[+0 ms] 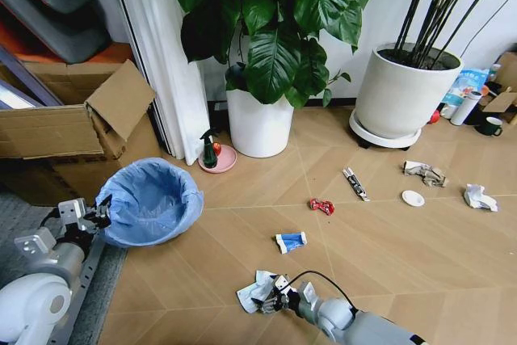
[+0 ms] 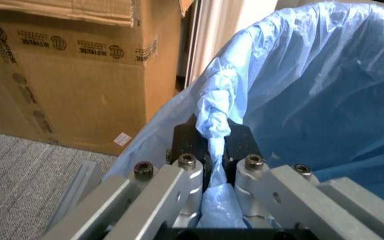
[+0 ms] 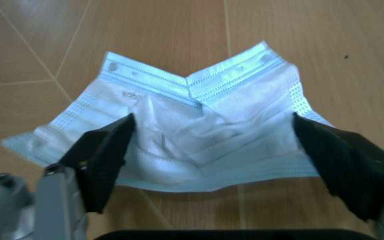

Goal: Pick up the trash bin and place the garbage on the floor into it.

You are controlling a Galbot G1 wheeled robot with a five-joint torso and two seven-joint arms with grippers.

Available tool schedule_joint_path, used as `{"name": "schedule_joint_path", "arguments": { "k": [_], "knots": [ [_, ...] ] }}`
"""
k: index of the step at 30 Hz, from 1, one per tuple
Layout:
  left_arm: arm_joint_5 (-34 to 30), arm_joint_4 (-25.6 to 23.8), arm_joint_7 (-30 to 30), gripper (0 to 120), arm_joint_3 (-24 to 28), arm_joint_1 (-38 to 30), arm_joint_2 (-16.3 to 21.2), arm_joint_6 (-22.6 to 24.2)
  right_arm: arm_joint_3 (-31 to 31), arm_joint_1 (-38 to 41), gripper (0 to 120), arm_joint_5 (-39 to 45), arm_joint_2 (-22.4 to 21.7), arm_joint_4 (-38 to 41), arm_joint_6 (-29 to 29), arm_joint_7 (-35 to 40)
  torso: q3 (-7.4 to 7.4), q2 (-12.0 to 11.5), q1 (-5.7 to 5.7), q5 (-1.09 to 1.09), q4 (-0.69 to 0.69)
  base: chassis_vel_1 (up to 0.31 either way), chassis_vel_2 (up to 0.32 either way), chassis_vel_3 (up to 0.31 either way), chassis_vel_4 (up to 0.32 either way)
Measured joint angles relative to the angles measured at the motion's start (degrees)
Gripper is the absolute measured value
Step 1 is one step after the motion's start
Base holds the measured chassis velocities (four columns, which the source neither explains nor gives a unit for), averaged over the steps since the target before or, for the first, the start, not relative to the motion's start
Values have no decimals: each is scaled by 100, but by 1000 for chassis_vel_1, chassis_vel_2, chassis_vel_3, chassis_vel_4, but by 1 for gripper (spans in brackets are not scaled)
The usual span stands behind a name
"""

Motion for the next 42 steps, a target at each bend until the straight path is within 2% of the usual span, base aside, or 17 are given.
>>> {"name": "schedule_joint_path", "arguments": {
  "k": [7, 8, 14, 19, 20, 22, 25, 31, 35, 39, 42],
  "knots": [
    [-4, 0, -4, 1, 2, -5, 5, 1, 59, -38, 65, 21, -56, 61, -2, -38, 0, 0, 0, 1, 1, 0, 0, 0, 0],
    [-4, 0, -4, 1, 2, -5, 5, 1, 59, -38, 65, 21, -56, 61, -2, -38, 0, 0, 0, 1, 1, 0, 0, 0, 0],
    [-19, 9, -5, 1, 4, -10, 20, 1, 96, -58, 37, 61, -50, 71, -7, -94, 1, 0, 0, 1, 1, 0, 0, 0, 0],
    [-19, 13, -5, 1, 16, 0, 21, 1, 132, -87, 26, 112, -37, 88, -12, -121, 2, 0, 0, 2, 2, 0, 0, 0, 0],
    [-19, 14, -5, 1, 30, 2, 21, 1, 143, -98, 18, 133, -41, 105, -17, -135, 2, -1, 0, 2, 2, 0, 0, 0, 0],
    [-18, 14, -5, 1, 35, 1, 20, 1, 152, -103, 15, 141, -41, 108, -18, -141, 2, -1, 1, 2, 2, 0, 0, 0, 0],
    [-18, 1, -4, 1, 44, 3, 28, 3, 237, -134, 0, 190, -30, 127, -3, -165, 2, -1, 1, 2, 2, 0, 0, 0, 0],
    [-18, 0, 7, 1, 78, 33, 54, 3, 472, -184, 0, 211, -128, 405, 95, -197, 2, -1, 1, 3, 2, 0, 0, 0, 0],
    [-13, -2, 19, 1, 191, 77, 117, 2, 714, -232, 0, 258, -389, 906, 169, -210, 2, -1, 1, 1, 2, 0, 0, 0, 0],
    [-29, -10, 20, 1, 299, 96, 260, 1, 1012, -295, 0, 288, -597, 1442, 262, -216, 1, -1, 1, 2, 1, 0, 0, 0, 0],
    [-96, 7, 32, 1, 434, 145, 566, -10, 1389, -319, 0, 288, -816, 1918, 481, -329, 1, -1, 1, 3, 2, 0, 0, 0, 0]
  ]
}}
